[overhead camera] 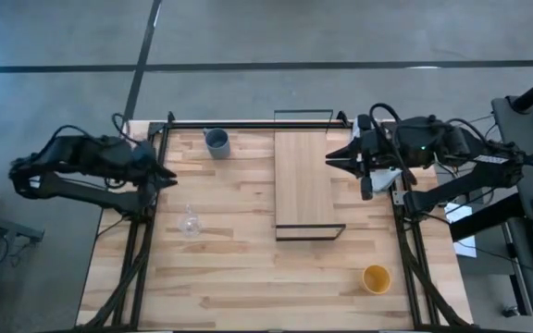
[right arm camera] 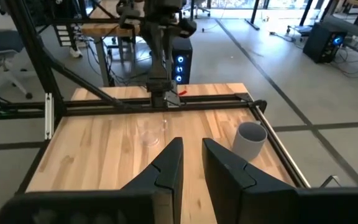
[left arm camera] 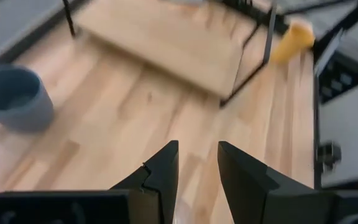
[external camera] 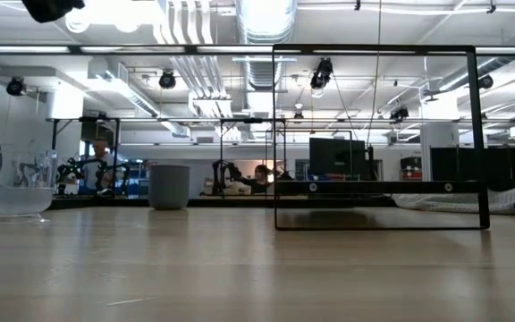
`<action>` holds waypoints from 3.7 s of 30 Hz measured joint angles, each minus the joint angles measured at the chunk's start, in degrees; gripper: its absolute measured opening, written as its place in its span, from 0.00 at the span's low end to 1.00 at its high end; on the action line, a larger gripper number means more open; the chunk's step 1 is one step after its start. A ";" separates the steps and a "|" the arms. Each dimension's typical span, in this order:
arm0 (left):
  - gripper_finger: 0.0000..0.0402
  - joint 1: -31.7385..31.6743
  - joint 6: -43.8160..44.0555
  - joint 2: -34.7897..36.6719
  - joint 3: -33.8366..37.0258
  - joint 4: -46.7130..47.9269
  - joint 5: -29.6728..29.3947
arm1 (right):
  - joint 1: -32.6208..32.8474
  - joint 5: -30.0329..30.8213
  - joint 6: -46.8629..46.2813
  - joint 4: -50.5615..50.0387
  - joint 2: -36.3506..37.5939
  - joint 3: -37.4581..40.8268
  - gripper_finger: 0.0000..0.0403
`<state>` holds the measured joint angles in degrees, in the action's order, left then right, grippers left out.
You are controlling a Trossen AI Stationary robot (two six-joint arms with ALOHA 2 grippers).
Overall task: Stack small to large cups/mugs on shelf
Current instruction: Put the transparent mug on the shelf
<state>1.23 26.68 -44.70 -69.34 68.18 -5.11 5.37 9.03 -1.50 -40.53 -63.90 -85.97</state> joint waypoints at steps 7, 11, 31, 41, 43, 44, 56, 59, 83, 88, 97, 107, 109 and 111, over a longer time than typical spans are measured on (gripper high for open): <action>0.24 0.02 0.03 -4.08 1.13 5.93 1.58 | 0.00 -0.01 -0.88 0.00 -0.03 0.00 0.13; 0.24 0.02 0.24 -6.26 3.04 9.21 1.75 | 0.00 -0.01 -2.74 0.02 0.04 0.02 0.13; 0.24 0.02 3.13 -11.91 13.81 9.97 5.62 | 0.00 0.01 -4.11 -1.59 -0.05 0.07 0.13; 0.24 0.07 7.52 -11.08 20.92 3.14 6.13 | -0.02 0.01 -5.63 -3.51 -0.05 0.17 0.13; 0.24 0.07 7.51 -11.28 21.38 2.61 6.15 | -0.02 0.01 -5.62 -3.71 -0.05 0.17 0.13; 0.24 0.07 7.52 -11.30 21.83 2.43 6.16 | -0.01 0.01 -5.62 -3.82 -0.05 0.17 0.13; 0.24 0.04 7.52 -11.40 27.57 -1.12 6.37 | -0.02 0.01 -5.62 -4.04 -0.07 0.90 0.13; 0.24 0.00 7.54 -11.50 28.37 -1.88 6.41 | -0.02 0.01 -5.62 -3.98 -0.07 1.41 0.13; 0.24 0.02 7.53 -14.57 32.77 -9.42 6.41 | -0.02 0.01 -7.09 -3.96 -0.07 2.82 0.13; 0.15 0.02 7.49 -15.29 32.53 -10.77 6.41 | -0.02 0.01 -7.10 -3.98 -0.07 2.82 0.13; 0.01 0.02 7.48 -15.57 32.48 -11.23 6.41 | -0.02 0.01 -7.10 -3.94 -0.07 2.82 0.13; 0.00 0.07 5.92 -15.75 28.86 -11.15 6.39 | -0.02 0.01 -7.10 -3.89 -0.07 2.82 0.13; 0.00 0.07 5.46 -16.05 26.99 -11.22 6.14 | -0.01 0.01 -7.10 -3.89 -0.07 2.82 0.13; 0.00 0.07 5.36 -16.07 25.11 -10.99 4.83 | -0.02 0.01 -7.10 -3.89 -0.07 2.82 0.13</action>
<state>1.30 32.04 -60.77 -44.23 57.19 -0.28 5.34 9.04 -8.60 -44.42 -63.96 -83.15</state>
